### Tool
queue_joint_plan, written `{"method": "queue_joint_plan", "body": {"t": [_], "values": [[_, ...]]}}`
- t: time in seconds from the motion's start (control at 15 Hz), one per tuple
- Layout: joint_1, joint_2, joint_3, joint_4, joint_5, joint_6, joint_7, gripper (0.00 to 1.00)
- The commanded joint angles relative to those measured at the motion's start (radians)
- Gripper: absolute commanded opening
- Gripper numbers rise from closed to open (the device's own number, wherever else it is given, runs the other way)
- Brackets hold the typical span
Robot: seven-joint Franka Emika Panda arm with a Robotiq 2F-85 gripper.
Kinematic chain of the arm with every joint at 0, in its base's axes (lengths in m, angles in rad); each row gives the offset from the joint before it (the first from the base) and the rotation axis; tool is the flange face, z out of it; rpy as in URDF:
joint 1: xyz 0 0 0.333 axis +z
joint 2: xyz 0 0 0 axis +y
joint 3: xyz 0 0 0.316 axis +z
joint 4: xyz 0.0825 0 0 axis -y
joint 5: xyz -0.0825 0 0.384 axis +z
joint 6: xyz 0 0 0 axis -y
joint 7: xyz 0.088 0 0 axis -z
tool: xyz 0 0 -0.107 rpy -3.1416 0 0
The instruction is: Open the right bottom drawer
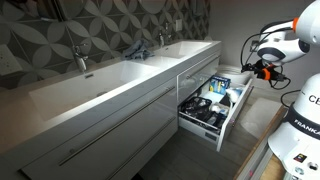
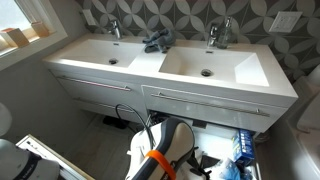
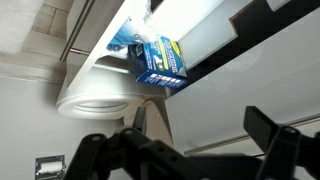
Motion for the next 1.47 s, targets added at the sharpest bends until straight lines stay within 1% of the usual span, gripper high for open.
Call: {"method": "queue_joint_plan", "body": {"t": [0.0,0.47,0.53,0.6,0.8,0.87,1.0,1.07,1.13,1.2,1.27,1.33,1.4], "values": [[0.033,-0.102,-0.073,-0.031,-0.121,-0.052,0.2,1.0],[0.033,-0.102,-0.073,-0.031,-0.122,-0.052,0.2,1.0],[0.046,-0.117,-0.079,-0.048,-0.168,-0.04,0.233,1.0],[0.065,-0.124,-0.088,-0.075,-0.264,0.007,0.295,1.0],[0.152,-0.208,-0.151,-0.144,-0.488,0.105,0.478,1.0],[0.197,-0.254,-0.181,-0.16,-0.533,0.134,0.538,1.0],[0.316,-0.345,-0.264,-0.187,-0.612,0.257,0.656,1.0],[0.386,-0.4,-0.315,-0.205,-0.626,0.321,0.711,1.0],[0.456,-0.444,-0.359,-0.224,-0.614,0.394,0.739,1.0],[0.439,-0.376,-0.287,-0.244,-0.488,0.463,0.554,1.0],[0.497,-0.416,-0.306,-0.264,-0.439,0.515,0.557,1.0],[0.538,-0.437,-0.296,-0.287,-0.378,0.572,0.531,1.0],[0.578,-0.532,-0.314,-0.268,-0.324,0.505,0.563,1.0]]}}
